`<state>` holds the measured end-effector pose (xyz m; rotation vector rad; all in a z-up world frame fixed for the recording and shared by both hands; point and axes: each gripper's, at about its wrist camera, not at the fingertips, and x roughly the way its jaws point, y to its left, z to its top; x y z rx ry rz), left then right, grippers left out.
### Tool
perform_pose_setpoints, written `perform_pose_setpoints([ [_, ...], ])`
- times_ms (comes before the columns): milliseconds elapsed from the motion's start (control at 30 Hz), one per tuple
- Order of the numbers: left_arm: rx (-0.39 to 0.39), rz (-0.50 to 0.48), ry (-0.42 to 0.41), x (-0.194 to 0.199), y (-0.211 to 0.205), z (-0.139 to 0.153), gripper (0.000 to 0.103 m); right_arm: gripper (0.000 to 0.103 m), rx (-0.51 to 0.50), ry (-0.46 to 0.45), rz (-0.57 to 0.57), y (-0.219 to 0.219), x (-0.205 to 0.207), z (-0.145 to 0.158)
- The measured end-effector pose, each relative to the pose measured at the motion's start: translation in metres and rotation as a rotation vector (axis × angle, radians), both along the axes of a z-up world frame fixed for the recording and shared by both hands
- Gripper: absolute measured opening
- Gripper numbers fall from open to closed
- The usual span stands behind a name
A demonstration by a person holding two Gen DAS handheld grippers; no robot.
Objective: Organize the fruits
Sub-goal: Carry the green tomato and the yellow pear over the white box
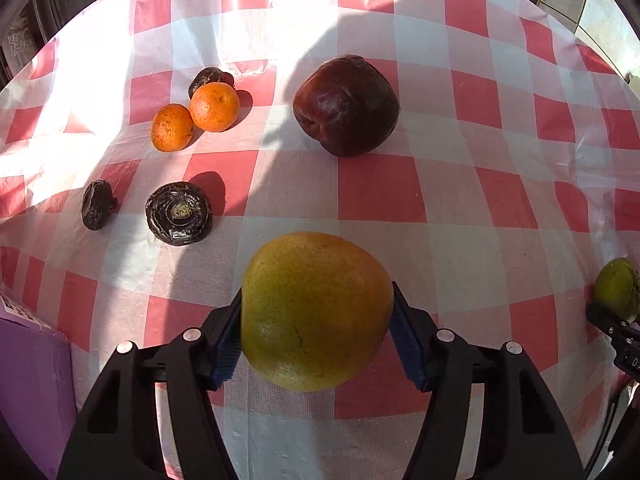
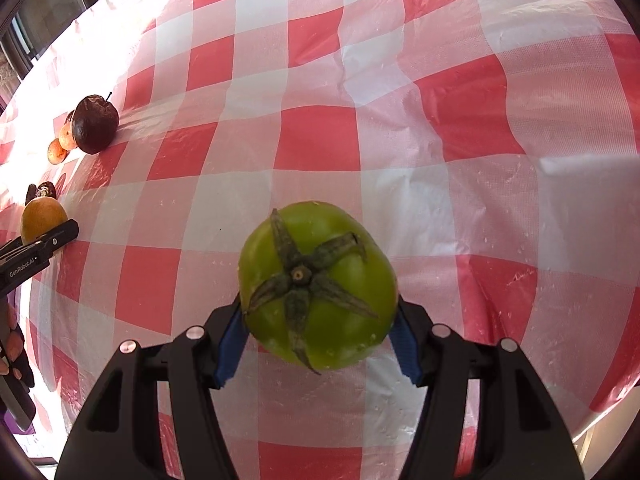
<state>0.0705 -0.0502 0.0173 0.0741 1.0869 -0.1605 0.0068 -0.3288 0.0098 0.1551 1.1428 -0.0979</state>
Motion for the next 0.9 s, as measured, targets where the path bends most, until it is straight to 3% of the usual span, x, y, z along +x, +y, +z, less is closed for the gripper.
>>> perform_pose_setpoints([
  [367, -0.001, -0.111, 0.04, -0.08, -0.008, -0.002, 0.061, 0.061, 0.079, 0.019, 0.157, 0.062, -0.022, 0.002],
  [700, -0.014, -0.133, 0.04, -0.102, 0.003, 0.008, 0.061, 0.061, 0.115, 0.022, 0.277, 0.115, -0.035, 0.011],
  [900, -0.029, -0.133, 0.002, -0.108, 0.014, 0.03, 0.061, 0.061, 0.123, 0.0, 0.3, 0.13, -0.038, 0.026],
])
